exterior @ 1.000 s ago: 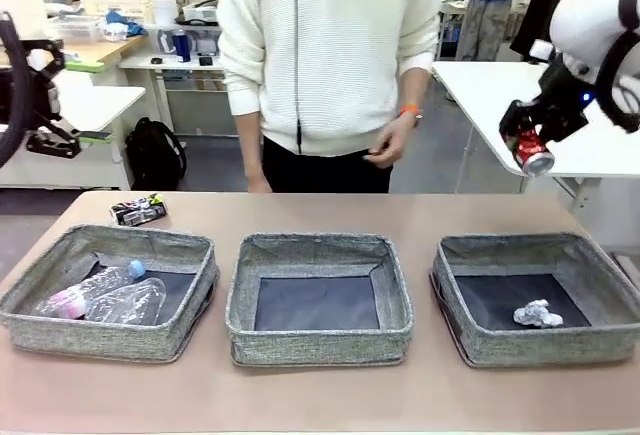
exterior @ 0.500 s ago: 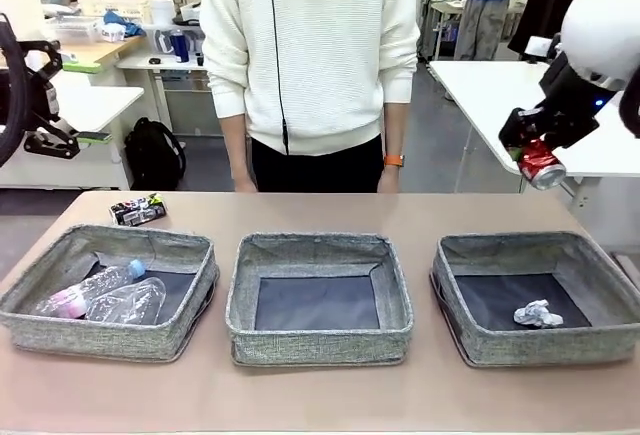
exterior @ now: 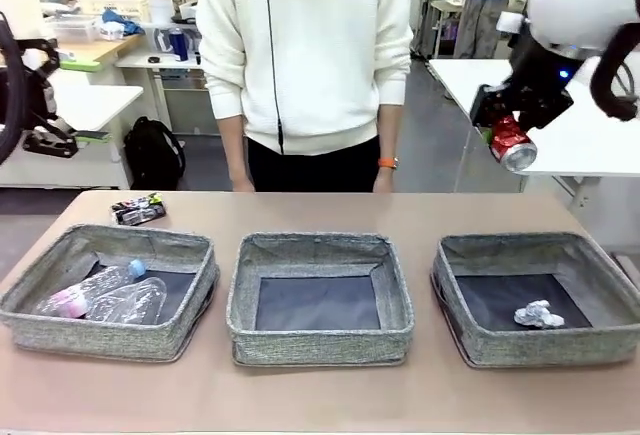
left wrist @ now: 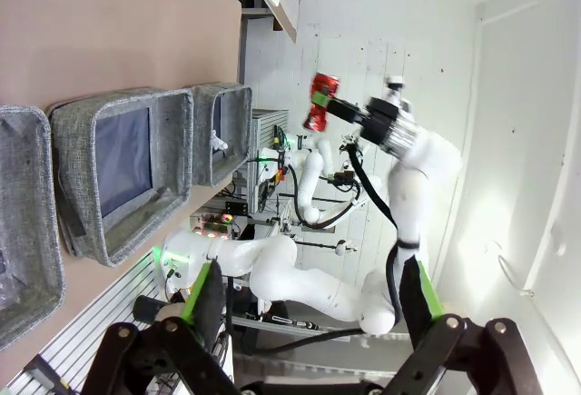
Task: Sort the waste into the appropriate baskets.
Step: Pick up the waste item pointed out by the person.
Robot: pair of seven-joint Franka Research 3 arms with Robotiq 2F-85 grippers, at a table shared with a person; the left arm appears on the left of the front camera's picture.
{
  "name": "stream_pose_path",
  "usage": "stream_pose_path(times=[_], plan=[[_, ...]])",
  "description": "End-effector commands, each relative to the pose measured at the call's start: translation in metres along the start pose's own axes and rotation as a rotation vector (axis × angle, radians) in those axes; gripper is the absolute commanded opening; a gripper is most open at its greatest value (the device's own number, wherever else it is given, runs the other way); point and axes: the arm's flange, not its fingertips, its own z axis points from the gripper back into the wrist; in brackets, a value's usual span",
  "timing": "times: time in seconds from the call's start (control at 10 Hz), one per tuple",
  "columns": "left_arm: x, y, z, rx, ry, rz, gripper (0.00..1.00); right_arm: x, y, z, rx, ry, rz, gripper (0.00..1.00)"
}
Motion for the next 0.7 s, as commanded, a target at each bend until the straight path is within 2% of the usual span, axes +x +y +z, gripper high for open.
stream_pose_path(times=[0.0,0.1,0.3,0.4,0.6], plan=[[-0.002,-0.003,0.0,0.003,0.0,0.01,1.0,0.001,0.087,0.061,-0.246,0.115,-0.1,0.38],[-0.002,-0.003,0.0,0.003,0.0,0.01,1.0,-0.008,0.124,0.08,-0.29,0.108,-0.044,0.38],[-0.002,-0.003,0.0,0.003,0.0,0.01,1.0,-0.022,0.185,0.105,-0.227,0.122,0.092,0.38],[-0.002,-0.003,0.0,0.003,0.0,0.01,1.0,-0.025,0.213,0.111,-0.206,0.141,0.105,0.38],[-0.002,-0.003,0.0,0.003,0.0,0.01,1.0,-0.029,0.244,0.116,-0.141,0.246,0.126,0.38]])
